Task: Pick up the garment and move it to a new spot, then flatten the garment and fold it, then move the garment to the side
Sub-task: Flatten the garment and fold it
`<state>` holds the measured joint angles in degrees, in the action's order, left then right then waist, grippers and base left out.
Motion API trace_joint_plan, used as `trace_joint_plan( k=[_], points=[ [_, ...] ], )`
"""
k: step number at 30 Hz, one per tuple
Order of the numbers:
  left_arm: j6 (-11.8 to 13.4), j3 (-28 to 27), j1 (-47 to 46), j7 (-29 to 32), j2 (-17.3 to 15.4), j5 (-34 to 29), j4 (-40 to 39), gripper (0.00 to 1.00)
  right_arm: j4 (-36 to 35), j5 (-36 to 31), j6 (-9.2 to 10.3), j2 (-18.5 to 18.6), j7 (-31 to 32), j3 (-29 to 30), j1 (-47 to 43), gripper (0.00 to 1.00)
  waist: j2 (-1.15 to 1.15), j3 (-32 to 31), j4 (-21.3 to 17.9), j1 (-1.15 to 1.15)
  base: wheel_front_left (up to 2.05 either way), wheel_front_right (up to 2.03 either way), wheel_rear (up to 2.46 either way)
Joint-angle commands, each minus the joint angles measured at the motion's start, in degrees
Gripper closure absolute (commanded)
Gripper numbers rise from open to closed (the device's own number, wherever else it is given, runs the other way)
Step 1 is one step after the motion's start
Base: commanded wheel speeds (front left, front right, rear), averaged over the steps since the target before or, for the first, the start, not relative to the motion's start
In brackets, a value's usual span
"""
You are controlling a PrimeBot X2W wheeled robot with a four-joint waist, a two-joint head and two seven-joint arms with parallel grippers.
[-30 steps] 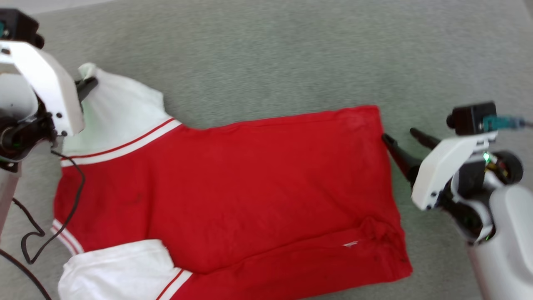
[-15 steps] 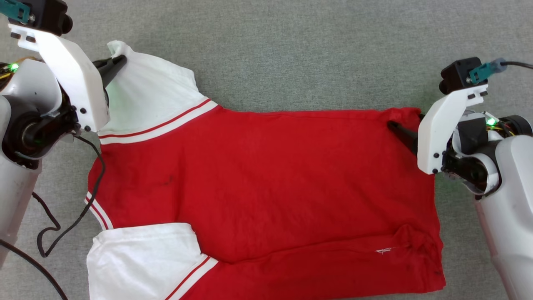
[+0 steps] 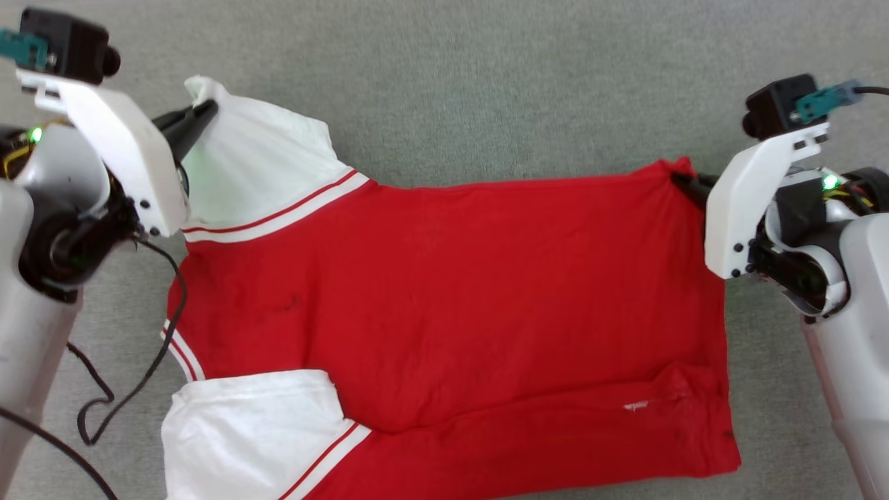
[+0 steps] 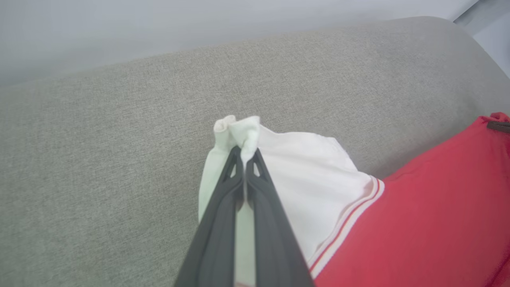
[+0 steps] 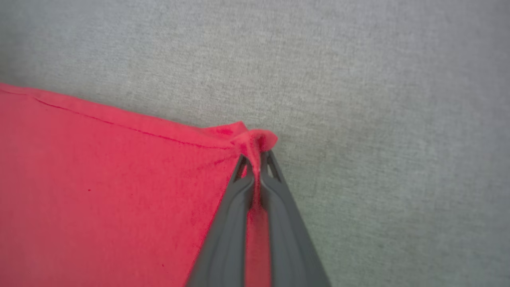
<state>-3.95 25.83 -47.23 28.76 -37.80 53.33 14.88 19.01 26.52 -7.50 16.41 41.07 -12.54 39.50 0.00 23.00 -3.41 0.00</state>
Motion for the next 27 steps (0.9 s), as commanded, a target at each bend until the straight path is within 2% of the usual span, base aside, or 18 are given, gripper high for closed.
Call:
trace_joint_plan(
  k=[1, 6, 7, 12, 20, 25, 26, 27],
  points=[
    [0.3, -0.4, 1.1, -0.8, -0.1, 0.4, -0.1, 1.0, -0.6, -0.3, 0.02, 0.5, -0.7, 0.4, -0.6, 1.0, 0.0, -1.3, 0.3, 0.0, 0.0, 0.0, 0.0],
    [1.3, -1.9, 7.9, -5.8, 0.1, 1.3, -1.8, 1.0, -4.5, -0.7, 0.02, 0.6, -2.8, 2.5, -5.8, 1.0, 0.0, -5.1, 1.2, 0.0, 0.0, 0.0, 0.0],
    [2.4, -2.3, 13.6, -9.0, -0.2, 1.0, -4.1, 1.0, -6.5, -0.7, 0.02, 0.6, -3.5, 3.5, -10.3, 1.0, 0.0, -7.6, 1.9, 0.0, 0.0, 0.0, 0.0],
    [5.2, -2.0, 24.4, -13.0, 0.7, 1.5, -9.2, 1.0, -8.5, -0.6, 0.02, 0.8, -4.9, 5.1, -18.0, 1.0, 0.0, -11.2, 3.4, 0.0, 0.0, 0.0, 0.0],
    [10.4, -2.5, 40.5, -17.2, 2.0, 4.1, -13.5, 1.0, -7.4, 1.0, 0.02, -0.5, -8.2, 6.8, -28.3, 1.0, 0.0, -14.4, 4.1, 0.0, 0.0, 0.0, 0.0],
    [11.9, -1.8, 46.2, -17.8, 3.0, 5.4, -13.5, 1.0, -6.1, 1.1, 0.03, -1.3, -11.1, 8.1, -32.9, 1.0, 0.0, -15.1, 4.1, 0.0, 0.0, 0.0, 0.0],
    [12.0, -1.7, 46.6, -18.0, 3.2, 5.4, -13.4, 1.0, -5.7, 1.3, 0.02, -1.7, -11.4, 8.2, -33.8, 0.96, 0.0, -15.3, 4.1, 0.0, 0.0, 0.0, 0.0],
    [12.1, -1.3, 47.2, -17.7, 3.1, 5.3, -13.0, 1.0, -5.4, 1.2, 0.02, -2.0, -11.7, 8.1, -34.6, 0.76, 0.0, -15.4, 4.0, 0.0, 0.0, 0.0, 0.0]
  ],
)
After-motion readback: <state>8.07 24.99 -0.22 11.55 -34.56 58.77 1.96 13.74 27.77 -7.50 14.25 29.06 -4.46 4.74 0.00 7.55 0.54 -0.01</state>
